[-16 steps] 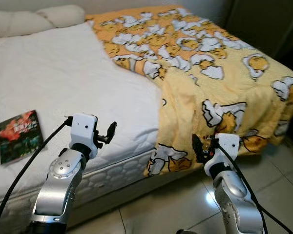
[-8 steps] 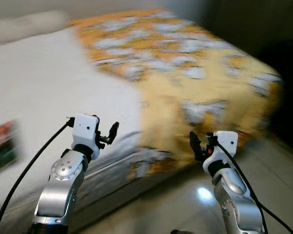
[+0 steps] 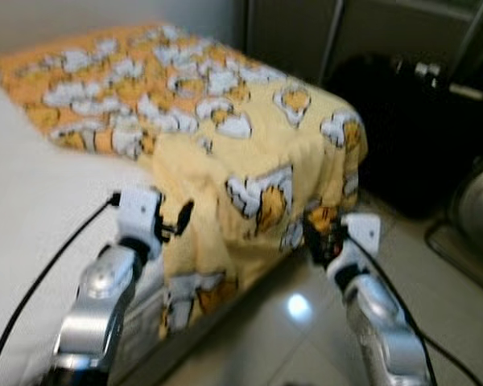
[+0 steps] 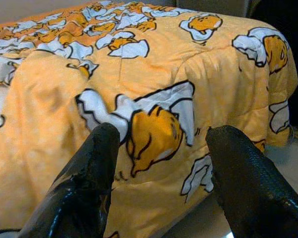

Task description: Clean up the room

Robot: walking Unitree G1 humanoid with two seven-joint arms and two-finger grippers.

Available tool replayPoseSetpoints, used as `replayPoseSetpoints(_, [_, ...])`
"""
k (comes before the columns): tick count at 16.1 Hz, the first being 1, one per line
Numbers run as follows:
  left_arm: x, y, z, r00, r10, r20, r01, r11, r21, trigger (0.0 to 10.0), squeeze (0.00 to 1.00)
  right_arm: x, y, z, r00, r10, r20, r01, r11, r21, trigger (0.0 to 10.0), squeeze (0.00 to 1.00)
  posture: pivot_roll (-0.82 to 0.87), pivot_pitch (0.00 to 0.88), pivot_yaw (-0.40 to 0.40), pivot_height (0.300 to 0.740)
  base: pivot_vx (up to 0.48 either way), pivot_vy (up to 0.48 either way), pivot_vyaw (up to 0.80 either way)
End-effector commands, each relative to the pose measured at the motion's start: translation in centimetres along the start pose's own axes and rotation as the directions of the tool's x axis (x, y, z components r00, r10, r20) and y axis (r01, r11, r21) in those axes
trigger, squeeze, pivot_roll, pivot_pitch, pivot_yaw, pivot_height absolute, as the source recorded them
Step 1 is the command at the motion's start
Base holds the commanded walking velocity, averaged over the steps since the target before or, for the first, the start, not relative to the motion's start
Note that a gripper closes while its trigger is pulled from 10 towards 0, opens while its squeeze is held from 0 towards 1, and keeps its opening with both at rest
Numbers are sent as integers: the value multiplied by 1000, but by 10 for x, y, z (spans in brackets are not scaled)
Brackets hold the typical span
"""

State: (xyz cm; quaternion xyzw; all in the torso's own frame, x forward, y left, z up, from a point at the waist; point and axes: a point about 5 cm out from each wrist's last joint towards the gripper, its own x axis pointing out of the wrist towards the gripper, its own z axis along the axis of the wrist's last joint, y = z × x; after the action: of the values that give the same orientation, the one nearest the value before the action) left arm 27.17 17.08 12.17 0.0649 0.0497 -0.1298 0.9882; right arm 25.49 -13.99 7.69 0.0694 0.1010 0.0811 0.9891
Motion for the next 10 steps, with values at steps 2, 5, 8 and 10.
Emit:
replayPoseSetpoints(2, [1,0,0,1000,3,1,-3,1000,7,10000,0,0,-4,2,1000,6,-2,-6,1000,-24,10000,0,-17,0,15,740,268,0,0])
replayPoseSetpoints(5, [0,5,-1,1000,14,-5,-14,1000,13,10000,0,1,-2,5,999,47,0,-47,998,-45,10000,0,-19,0,18,740,261,0,0])
replayPoseSetpoints(8, [0,7,-2,1000,20,-8,-20,1000,16,10000,0,3,2,7,993,120,-15,-121,987,-103,10000,0,-17,0,15,740,252,0,0])
replayPoseSetpoints(10, [0,9,-2,1000,25,-10,-25,1000,19,10000,0,3,6,6,988,154,-33,-157,980,-122,10000,0,-15,0,10,740,249,0,719])
